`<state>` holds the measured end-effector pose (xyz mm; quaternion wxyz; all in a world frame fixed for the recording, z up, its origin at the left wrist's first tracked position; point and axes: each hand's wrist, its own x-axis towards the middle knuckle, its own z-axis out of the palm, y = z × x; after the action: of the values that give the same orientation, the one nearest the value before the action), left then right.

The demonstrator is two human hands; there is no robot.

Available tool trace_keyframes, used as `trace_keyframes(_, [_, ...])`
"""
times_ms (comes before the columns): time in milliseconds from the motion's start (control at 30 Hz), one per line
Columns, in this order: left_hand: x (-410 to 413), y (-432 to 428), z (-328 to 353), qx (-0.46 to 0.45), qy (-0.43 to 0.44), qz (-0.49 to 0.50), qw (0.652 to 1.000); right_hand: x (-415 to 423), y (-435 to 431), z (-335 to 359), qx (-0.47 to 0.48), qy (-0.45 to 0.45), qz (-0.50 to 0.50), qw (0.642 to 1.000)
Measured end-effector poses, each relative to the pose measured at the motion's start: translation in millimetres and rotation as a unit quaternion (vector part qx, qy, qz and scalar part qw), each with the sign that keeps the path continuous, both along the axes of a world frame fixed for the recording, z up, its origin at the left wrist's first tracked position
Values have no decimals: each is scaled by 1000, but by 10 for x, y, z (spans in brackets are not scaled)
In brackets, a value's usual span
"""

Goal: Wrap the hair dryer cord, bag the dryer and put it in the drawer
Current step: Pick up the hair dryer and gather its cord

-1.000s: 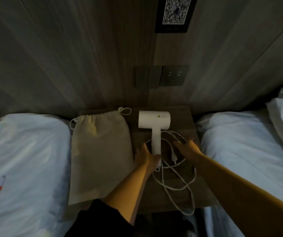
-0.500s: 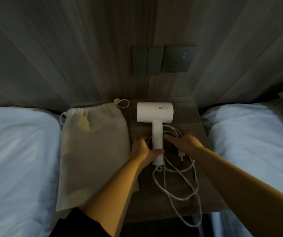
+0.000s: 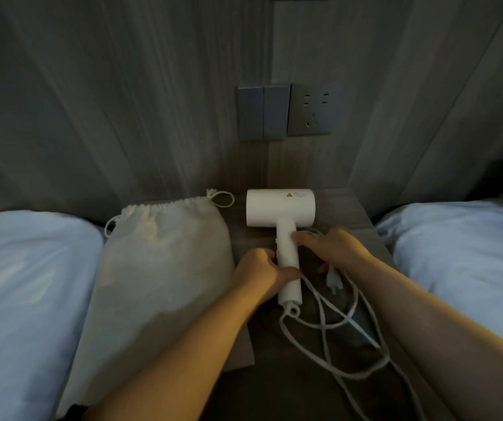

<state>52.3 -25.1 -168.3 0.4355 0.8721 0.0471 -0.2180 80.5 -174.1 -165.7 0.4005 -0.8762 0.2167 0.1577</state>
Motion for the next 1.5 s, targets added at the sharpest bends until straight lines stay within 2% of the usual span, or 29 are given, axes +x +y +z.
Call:
trace_keyframes(233, [-139, 15, -9, -55, -28, -3, 998, -227, -78, -54, 97, -78, -29, 992])
trace_keyframes(400, [-594, -29, -2, -76, -78, 7, 994, -674, -121, -41, 211, -148, -64, 964])
trace_keyframes(633, [-1702, -36, 217, -170, -145, -10, 975, -1811, -74, 322, 252, -195, -84, 944])
trace_keyframes(800, [-2293, -85, 284, -140, -252, -34, 957, -2386, -51, 399, 299, -262, -111, 911])
trace_keyframes(967, [-2660, -111, 85, -182, -284, -43, 940, -2749, -10, 236, 327, -312, -135, 882])
trace_keyframes(1100, [-2807, -97, -156, -214, -273, -53, 936, -2982, -34, 50, 365, -328, -133, 861])
trace_keyframes(1200, [-2808, 43, -297, -280, -222, -79, 931, -3105, -105, -41, 287, -345, -117, 886])
trace_keyframes(1267, [-2799, 182, -357, -330, -168, -55, 927, -3178, -205, -83, 199, -341, -76, 916])
trace_keyframes(1333, [-2759, 313, -412, -341, -137, -10, 930, -3243, -298, -85, 108, -326, -2, 939])
trace_keyframes(1433, [-2719, 386, -426, -409, -94, 49, 907, -3323, -359, -67, -22, -303, 127, 944])
trace_keyframes(1500, [-2717, 410, -428, -387, -117, 55, 913, -3364, -369, -72, -34, -290, 183, 939])
